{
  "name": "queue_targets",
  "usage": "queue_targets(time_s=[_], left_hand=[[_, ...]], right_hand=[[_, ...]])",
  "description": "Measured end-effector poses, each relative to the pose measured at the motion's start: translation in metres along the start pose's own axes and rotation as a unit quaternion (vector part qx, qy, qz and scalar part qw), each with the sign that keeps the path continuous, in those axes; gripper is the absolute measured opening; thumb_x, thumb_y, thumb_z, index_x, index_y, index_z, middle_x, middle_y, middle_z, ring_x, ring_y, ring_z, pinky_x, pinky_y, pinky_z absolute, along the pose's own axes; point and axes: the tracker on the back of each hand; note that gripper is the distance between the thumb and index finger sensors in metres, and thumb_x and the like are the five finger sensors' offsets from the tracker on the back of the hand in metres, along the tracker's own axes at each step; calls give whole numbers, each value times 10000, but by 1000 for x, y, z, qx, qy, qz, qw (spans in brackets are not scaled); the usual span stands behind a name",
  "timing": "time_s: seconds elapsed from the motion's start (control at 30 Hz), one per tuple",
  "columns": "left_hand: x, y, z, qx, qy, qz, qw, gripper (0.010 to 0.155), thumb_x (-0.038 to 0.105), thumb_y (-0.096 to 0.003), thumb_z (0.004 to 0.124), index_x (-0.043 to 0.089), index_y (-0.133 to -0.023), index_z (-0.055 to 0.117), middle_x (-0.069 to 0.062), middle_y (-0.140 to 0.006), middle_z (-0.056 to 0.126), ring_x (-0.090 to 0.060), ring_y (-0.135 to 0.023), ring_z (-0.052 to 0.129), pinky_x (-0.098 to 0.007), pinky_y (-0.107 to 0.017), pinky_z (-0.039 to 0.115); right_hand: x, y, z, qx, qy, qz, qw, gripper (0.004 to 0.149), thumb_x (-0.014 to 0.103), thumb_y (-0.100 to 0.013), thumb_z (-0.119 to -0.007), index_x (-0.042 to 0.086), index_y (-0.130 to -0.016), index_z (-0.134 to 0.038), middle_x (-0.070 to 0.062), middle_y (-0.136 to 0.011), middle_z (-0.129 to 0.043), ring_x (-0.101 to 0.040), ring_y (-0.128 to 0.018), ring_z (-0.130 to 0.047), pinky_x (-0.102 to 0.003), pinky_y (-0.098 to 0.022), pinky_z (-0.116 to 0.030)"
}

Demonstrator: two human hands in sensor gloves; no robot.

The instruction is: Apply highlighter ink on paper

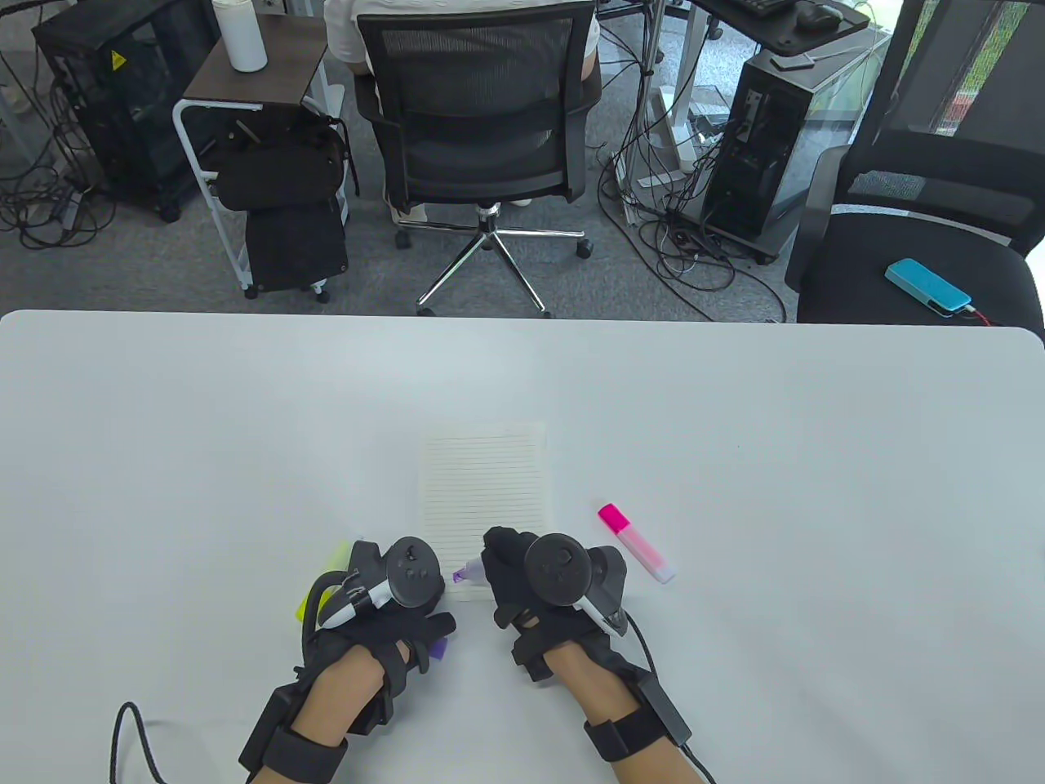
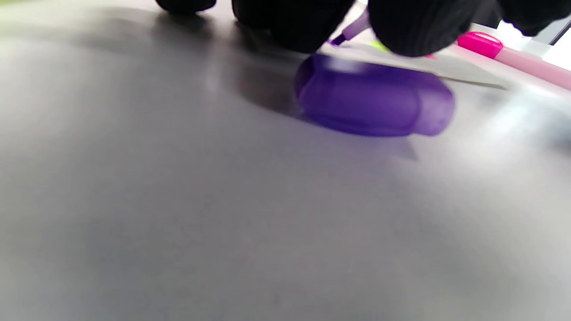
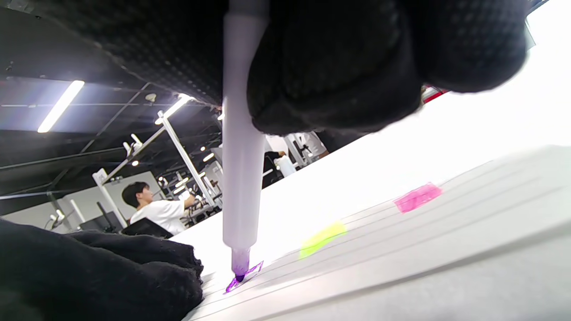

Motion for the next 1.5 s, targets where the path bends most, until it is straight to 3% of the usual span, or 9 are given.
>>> queue_targets(time_s=[0.47,0.57,0.77,0.93,1.07,1.23,1.33,1.5], left_hand=[[0,1,0,0,1,0,1000,662,554,-447,710,246,-1029,639,0,-1153,465,-457,-1048,476,-662,-712,397],[0,1,0,0,1,0,1000,663,554,-447,710,245,-1029,640,0,-1152,467,-457,-1047,478,-662,-713,397],[0,1,0,0,1,-1,1000,663,554,-447,710,244,-1029,639,0,-1152,465,-458,-1048,476,-662,-713,397],[0,1,0,0,1,0,1000,661,554,-448,711,246,-1028,640,-2,-1152,466,-457,-1048,476,-662,-712,397],[0,0,0,0,1,0,1000,661,555,-448,710,246,-1028,640,0,-1152,466,-457,-1047,477,-661,-713,397],[0,0,0,0,1,-1,1000,664,554,-447,711,245,-1030,637,-1,-1152,466,-459,-1046,477,-661,-713,397],[0,0,0,0,0,-1,1000,661,554,-448,711,246,-1028,640,0,-1152,465,-456,-1048,477,-662,-713,398],[0,0,0,0,1,-1,1000,661,553,-447,712,244,-1028,641,1,-1151,467,-459,-1047,477,-662,-713,397]], right_hand=[[2,1,-2,-1,-1,6,1000,328,337,-474,-868,181,-755,-934,-169,-501,-998,-278,-286,-999,-502,-312,-848],[3,1,3,-24,31,-2,999,326,338,-471,-872,177,-745,-941,-166,-485,-1002,-271,-269,-1001,-498,-298,-854],[2,2,-2,-3,-1,6,1000,334,337,-472,-871,187,-765,-930,-170,-519,-996,-285,-303,-1000,-505,-323,-845],[5,3,2,-21,39,-1,999,329,338,-474,-871,187,-758,-934,-167,-509,-1001,-279,-293,-1002,-502,-317,-848],[6,4,-2,-10,13,8,1000,334,334,-474,-872,189,-769,-928,-171,-529,-996,-292,-312,-1000,-509,-330,-842],[9,4,3,-26,54,6,998,327,339,-472,-874,192,-757,-935,-163,-512,-1003,-277,-295,-1003,-498,-319,-850],[8,4,-1,-12,23,11,1000,332,337,-469,-879,196,-765,-933,-168,-529,-1001,-289,-312,-1003,-505,-330,-844],[10,3,2,-28,53,6,998,327,335,-467,-882,187,-754,-941,-168,-509,-1006,-284,-292,-1003,-502,-317,-848]])
Point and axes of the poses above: the tracker on the back of each hand, its own x axis roughly to the thumb side, its own y axis roughly from the fingertips to the wrist, z = x × y
